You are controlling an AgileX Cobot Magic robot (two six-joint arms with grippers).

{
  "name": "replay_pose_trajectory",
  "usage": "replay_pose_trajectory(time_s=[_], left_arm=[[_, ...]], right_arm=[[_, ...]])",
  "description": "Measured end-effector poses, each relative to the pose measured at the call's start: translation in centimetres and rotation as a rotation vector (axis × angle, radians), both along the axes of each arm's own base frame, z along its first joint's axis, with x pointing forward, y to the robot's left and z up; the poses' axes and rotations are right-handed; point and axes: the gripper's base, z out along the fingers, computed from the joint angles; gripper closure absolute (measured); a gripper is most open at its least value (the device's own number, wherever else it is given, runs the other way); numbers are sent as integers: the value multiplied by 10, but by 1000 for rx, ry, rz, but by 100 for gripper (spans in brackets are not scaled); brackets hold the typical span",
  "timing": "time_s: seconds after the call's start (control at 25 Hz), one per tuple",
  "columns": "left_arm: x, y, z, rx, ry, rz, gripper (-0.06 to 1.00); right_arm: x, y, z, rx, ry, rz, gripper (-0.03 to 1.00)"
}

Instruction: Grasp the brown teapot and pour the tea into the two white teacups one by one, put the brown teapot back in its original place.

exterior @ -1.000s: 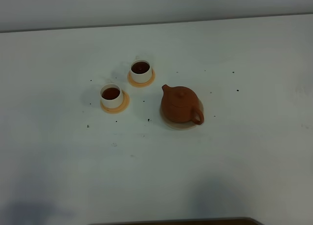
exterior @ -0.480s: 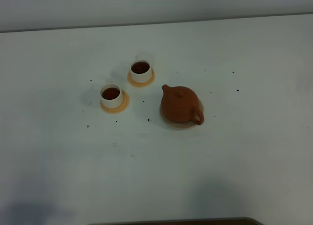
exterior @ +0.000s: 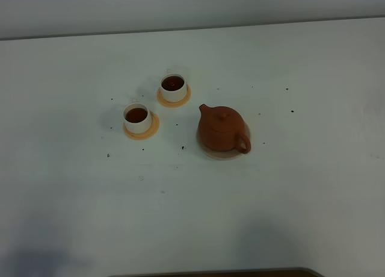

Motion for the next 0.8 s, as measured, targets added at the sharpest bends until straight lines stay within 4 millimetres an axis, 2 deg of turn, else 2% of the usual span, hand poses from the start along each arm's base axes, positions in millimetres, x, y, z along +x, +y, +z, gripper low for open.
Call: replay_pose_trajectory(time_s=[0.8], left_arm=[[0, 0, 0, 0, 0, 0, 37]], right_arm=[[0, 0, 0, -7, 0, 4, 60]])
